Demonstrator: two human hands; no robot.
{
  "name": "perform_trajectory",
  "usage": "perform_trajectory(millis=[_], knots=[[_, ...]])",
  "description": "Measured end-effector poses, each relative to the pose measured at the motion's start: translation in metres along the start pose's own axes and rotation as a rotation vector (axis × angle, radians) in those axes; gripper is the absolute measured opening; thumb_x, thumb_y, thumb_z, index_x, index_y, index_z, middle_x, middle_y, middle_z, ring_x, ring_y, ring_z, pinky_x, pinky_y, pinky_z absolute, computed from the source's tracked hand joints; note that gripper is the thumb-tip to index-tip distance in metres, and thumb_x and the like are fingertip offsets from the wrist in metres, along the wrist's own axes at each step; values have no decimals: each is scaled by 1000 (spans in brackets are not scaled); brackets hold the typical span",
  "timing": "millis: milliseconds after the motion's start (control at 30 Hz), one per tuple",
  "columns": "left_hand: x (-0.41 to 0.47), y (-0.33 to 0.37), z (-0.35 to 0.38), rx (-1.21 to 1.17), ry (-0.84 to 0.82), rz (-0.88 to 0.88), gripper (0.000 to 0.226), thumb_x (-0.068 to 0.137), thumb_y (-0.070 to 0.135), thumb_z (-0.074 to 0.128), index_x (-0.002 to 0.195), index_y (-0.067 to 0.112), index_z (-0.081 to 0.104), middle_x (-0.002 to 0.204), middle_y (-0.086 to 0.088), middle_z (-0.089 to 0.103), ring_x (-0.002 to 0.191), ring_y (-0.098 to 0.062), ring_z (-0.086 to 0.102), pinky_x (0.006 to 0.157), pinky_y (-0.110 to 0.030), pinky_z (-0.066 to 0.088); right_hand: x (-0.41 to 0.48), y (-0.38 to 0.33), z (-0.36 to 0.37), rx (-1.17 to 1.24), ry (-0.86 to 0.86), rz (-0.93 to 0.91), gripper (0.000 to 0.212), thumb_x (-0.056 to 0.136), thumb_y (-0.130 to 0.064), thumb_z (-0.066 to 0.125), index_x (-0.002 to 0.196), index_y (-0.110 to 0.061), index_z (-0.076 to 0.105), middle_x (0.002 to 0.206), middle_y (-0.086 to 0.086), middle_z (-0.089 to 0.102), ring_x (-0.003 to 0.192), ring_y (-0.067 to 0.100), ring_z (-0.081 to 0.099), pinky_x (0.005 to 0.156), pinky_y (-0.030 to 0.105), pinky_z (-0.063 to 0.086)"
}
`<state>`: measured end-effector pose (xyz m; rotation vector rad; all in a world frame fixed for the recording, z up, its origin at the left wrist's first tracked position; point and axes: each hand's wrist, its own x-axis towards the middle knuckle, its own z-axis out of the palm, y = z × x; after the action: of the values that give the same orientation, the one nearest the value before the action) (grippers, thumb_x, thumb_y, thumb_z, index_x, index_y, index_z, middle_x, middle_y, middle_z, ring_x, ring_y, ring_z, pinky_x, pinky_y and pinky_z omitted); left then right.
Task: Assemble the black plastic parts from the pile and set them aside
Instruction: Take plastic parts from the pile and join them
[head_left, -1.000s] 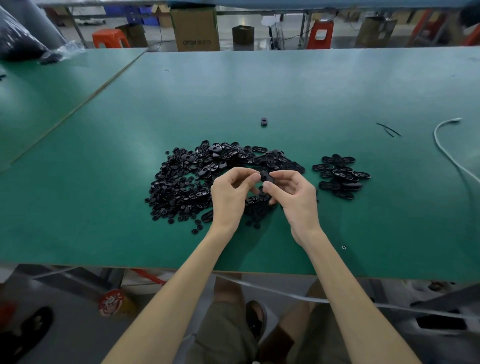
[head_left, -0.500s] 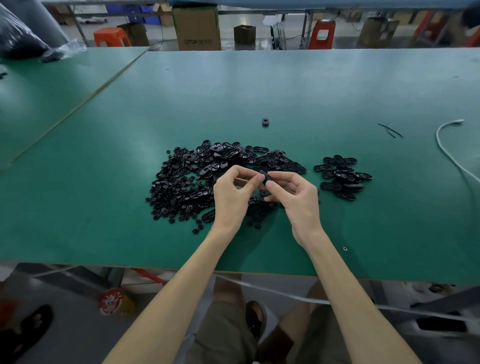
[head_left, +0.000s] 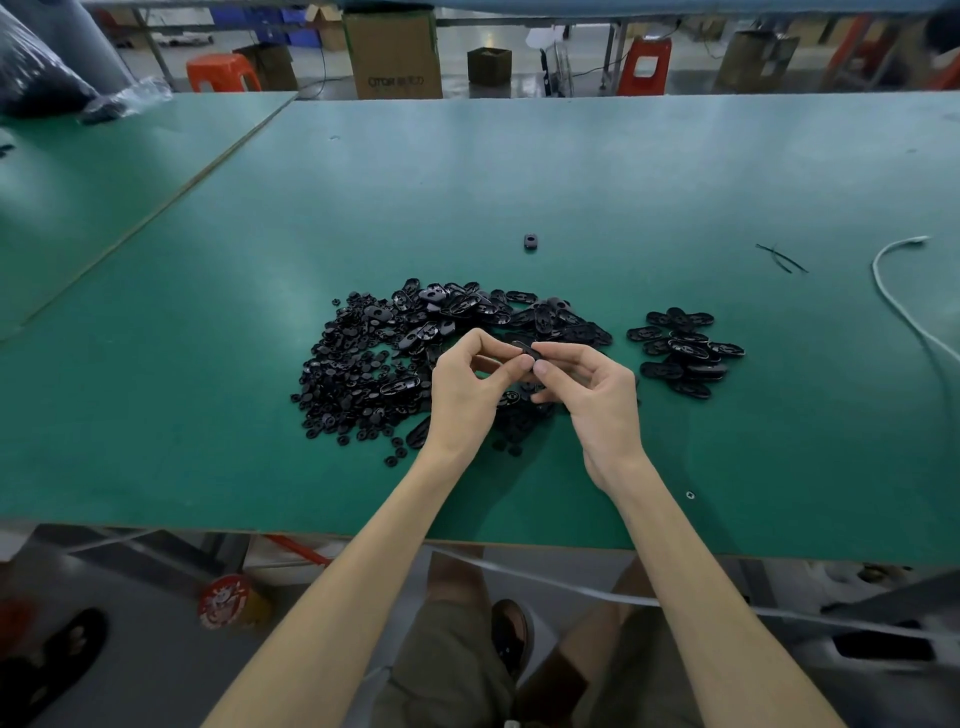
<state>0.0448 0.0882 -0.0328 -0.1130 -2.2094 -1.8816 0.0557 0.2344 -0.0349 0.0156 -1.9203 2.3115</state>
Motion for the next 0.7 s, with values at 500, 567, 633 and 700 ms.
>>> perform_trajectory(millis=[500,567,633,700], knots=[[2,1,-1,-85,-65,23,28,88,13,81,114,19,72,100,-9,74,90,-33,72,85,-48,59,1,1,-1,-37,4,-15,21,97,3,67,112,-9,77,96,5,80,74,15,69,70,26,59],[2,0,-2,-105,-55,18,27,86,10,82,111,18,74,98,-4,75,90,-30,71,81,-40,59,1,2,-1,-38,-3,-10,21,97,2,68,113,-8,77,96,6,81,73,17,69,71,27,60],[3,0,-3,-136,-43,5,27,84,8,83,108,17,75,97,1,76,88,-23,70,77,-28,56,1,2,-1,-37,-14,-4,20,97,1,69,114,-7,76,97,7,81,74,19,70,71,28,60],[3,-1,-3,-184,-41,-9,29,83,7,84,109,15,75,95,-1,76,87,-23,71,76,-21,54,0,2,-1,-23,-24,-2,18,97,1,70,113,-6,75,96,9,81,78,23,72,71,30,60]])
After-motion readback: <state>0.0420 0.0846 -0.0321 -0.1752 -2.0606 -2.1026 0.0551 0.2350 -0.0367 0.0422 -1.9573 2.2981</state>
